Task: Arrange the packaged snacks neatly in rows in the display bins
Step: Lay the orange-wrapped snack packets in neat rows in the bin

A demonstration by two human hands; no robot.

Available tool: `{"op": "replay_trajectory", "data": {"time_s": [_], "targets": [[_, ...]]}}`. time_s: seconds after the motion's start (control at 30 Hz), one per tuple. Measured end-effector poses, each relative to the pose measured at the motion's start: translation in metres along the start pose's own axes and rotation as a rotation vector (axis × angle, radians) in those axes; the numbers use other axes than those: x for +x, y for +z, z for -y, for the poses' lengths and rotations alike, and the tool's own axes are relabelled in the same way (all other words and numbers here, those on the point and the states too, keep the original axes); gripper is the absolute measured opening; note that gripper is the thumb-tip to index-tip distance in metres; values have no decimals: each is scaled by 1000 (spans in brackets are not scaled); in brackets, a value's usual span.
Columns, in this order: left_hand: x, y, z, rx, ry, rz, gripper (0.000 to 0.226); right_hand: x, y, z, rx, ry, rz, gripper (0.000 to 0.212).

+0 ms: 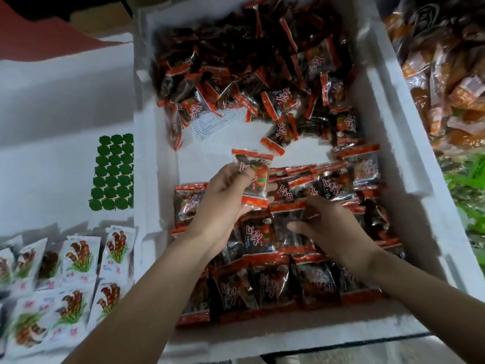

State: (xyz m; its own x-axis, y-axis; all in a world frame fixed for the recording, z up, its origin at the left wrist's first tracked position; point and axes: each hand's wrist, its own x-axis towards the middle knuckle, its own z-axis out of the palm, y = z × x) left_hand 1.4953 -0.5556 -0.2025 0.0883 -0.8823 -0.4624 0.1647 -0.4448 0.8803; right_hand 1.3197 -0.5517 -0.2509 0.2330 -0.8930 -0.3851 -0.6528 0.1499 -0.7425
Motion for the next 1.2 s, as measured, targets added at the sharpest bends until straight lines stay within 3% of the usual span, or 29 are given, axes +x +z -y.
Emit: {"op": "replay_trajectory", "data": {"time_s": [0.1,0.17,0.37,0.47,0.57,0.67,0.8,0.93,1.1,1.2], "targets": [[-3,-4,9,174,-3,-142,10,0,4,1,54,-17,-21,60],[-7,-5,14,229,-11,-188,13,-3,3,1,-42,-88,-38,67],[-23,-1,25,256,-5,-111,9,-11,-3,4,-481,-190,-107,68],[-29,4,28,301,55,-52,15,-15,-10,5,-235,-298,-164,56],[-33,16,33,329,104,-26,22,-21,-18,7,198,-225,-5,46],[-36,30,35,370,169,12,24,-24,-25,5,315,-170,31,15],[-32,37,41,763,342,46,32,-14,-47,-8,83,-124,-102,16],[-22,38,52,1331,394,199,57,-5,-50,-23,-137,-62,4,22],[-19,34,59,1429,420,213,65,-5,-42,-29,-143,-94,10,28],[-21,30,60,1469,456,224,65,-8,-38,-30,-396,-190,-81,39]]}}
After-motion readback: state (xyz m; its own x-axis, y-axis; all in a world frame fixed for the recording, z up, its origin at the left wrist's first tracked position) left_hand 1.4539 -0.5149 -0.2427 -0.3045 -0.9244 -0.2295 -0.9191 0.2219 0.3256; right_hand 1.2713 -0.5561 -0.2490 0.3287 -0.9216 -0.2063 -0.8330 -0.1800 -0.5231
